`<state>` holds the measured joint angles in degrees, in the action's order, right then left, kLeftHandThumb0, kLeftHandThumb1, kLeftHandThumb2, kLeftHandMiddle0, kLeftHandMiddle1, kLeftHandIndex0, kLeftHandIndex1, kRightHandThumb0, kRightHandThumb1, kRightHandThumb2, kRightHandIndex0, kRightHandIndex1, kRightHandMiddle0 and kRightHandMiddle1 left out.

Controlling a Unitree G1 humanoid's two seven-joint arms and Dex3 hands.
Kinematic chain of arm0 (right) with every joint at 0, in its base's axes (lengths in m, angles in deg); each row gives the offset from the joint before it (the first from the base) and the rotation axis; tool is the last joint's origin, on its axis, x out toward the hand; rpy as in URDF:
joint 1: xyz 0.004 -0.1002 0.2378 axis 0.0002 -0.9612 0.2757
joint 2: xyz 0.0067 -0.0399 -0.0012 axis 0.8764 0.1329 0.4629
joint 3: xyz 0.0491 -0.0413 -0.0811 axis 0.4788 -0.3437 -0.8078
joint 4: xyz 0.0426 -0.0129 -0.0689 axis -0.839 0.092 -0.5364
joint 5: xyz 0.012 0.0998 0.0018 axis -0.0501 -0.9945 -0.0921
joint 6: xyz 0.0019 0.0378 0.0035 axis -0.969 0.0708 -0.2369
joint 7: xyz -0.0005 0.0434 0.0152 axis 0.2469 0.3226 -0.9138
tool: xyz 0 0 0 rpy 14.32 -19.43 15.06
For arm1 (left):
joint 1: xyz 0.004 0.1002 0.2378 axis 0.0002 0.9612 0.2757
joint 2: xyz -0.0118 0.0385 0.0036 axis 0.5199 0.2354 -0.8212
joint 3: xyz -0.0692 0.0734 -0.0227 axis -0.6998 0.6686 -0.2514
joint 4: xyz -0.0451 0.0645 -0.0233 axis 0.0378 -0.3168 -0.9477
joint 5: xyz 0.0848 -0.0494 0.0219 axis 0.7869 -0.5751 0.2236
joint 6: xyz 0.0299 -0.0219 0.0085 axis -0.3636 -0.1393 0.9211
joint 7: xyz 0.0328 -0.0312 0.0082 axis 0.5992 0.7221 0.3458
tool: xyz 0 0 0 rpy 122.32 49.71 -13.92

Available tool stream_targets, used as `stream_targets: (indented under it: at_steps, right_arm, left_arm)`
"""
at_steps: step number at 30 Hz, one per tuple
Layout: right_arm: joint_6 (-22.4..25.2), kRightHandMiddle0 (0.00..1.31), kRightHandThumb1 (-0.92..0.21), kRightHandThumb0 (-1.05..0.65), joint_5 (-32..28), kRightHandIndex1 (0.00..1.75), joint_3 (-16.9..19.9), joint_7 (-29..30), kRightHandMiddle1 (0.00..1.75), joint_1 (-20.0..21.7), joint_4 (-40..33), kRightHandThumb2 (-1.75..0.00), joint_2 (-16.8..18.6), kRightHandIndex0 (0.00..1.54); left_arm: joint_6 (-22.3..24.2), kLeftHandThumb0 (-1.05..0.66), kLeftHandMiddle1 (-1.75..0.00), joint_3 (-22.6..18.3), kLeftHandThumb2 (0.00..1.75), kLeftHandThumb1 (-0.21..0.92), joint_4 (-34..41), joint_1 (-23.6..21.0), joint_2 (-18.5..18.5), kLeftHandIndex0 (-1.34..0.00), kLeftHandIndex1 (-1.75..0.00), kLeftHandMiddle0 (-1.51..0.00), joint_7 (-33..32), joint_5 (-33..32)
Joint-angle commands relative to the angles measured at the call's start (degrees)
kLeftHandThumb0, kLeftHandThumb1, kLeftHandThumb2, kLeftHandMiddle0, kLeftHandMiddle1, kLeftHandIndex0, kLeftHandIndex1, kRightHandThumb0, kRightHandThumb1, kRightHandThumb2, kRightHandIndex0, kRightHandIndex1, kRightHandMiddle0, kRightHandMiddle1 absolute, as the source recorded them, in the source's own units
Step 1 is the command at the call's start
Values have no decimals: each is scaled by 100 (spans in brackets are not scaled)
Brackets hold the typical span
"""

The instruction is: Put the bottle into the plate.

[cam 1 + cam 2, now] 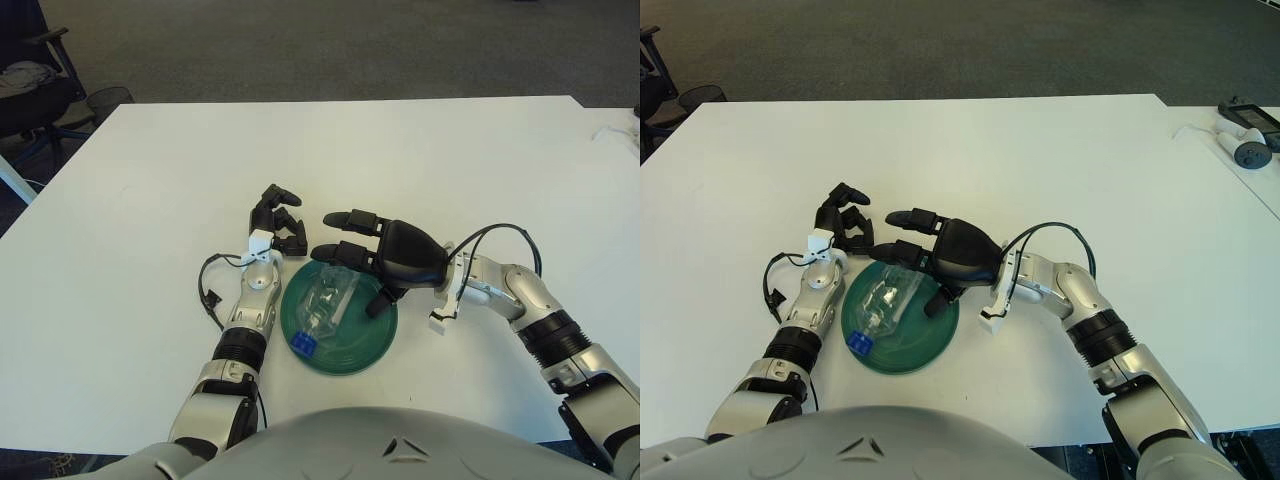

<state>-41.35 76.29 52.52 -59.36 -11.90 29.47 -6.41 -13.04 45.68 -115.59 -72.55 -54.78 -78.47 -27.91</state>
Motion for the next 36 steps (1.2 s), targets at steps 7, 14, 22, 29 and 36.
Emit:
stream_targets:
  at_steps: [7, 14, 22, 29, 36]
  right_arm:
    - [4, 0, -92, -88, 194, 0, -27, 273, 0, -15, -211, -70, -144, 0]
    - [36, 0, -92, -90, 389, 0, -48, 476, 0, 36, -322, -66, -172, 0]
    - [-35, 0, -92, -91, 146, 0, -47, 300, 0, 135, -328, -64, -302, 0]
    - [60, 0, -92, -94, -2263, 0, 138, -778, 0, 791, 209, -72, -371, 0]
    - [1503, 3, -92, -96, -5964, 2, 259, -1660, 15, 353, -101, -69, 295, 10]
  left_arm:
    - [21, 0, -167, -71, 171, -5, -210, 56, -59, -67, -175, -90, 116, -146]
    - [-117, 0, -169, -80, 172, -6, -329, 19, -76, -68, -175, -89, 22, -95]
    - [-78, 0, -168, -58, 173, -7, -315, 27, -43, -69, -175, -90, -1, -30]
    - [2, 0, -162, -18, 172, -7, -73, 187, -30, -69, -175, -93, 175, -85]
    - [-162, 0, -162, -64, 169, -5, -311, 166, 7, -66, -175, -92, 203, -124]
